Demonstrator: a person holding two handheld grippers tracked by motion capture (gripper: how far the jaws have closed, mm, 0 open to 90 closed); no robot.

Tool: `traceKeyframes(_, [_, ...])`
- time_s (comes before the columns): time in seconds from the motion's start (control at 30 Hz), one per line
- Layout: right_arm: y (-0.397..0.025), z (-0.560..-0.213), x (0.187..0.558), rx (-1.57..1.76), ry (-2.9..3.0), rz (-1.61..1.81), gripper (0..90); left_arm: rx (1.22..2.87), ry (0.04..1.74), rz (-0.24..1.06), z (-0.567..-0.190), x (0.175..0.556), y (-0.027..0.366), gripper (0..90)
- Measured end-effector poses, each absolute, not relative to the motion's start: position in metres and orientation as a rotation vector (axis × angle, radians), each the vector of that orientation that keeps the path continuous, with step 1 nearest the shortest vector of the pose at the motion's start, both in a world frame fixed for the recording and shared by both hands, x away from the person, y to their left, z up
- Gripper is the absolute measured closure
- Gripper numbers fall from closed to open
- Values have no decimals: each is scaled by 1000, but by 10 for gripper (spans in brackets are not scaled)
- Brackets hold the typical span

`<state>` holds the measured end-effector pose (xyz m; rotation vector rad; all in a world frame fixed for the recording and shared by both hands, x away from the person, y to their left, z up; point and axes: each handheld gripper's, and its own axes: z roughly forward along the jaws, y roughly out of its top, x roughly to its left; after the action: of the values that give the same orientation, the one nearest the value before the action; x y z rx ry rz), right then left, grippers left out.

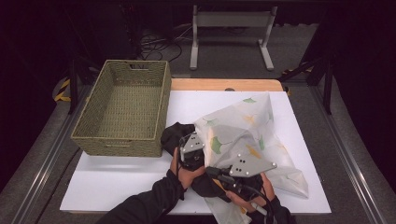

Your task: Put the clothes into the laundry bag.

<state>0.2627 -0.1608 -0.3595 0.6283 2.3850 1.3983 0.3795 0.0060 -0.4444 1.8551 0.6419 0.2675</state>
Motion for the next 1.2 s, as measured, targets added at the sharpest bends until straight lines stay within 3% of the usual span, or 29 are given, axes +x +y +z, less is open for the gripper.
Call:
traceKeyframes(0.2, [-169, -378, 257, 646, 2420, 1304, 897, 1801, 720, 264, -448, 391, 4, 645])
traceKeyframes(0.23, [-172, -380, 257, 659, 2417, 1298, 897, 1825, 698, 302, -446, 392, 7, 604])
traceKeyframes(0.3, [-179, -382, 256, 673, 2399, 1270, 897, 1849, 677, 247, -443, 392, 13, 494])
traceKeyframes(0.33, [-185, -383, 255, 694, 2383, 1261, 897, 1877, 644, 245, -440, 392, 23, 389])
traceKeyframes(0.57, [-196, -382, 255, 735, 2337, 1276, 897, 2004, 499, 186, -425, 372, 58, 167])
traceKeyframes(0.77, [-194, -383, 258, 738, 2333, 1273, 897, 2192, 301, 225, -433, 342, 64, 128])
traceKeyframes(1.0, [-190, -386, 264, 734, 2355, 1257, 897, 2230, 371, 266, -455, 359, 15, 188])
traceKeyframes(1.07, [-191, -388, 266, 748, 2367, 1252, 896, 2237, 400, 319, -457, 364, 3, 265])
traceKeyframes(1.2, [-195, -393, 271, 773, 2377, 1239, 897, 2221, 432, 423, -456, 374, -8, 599])
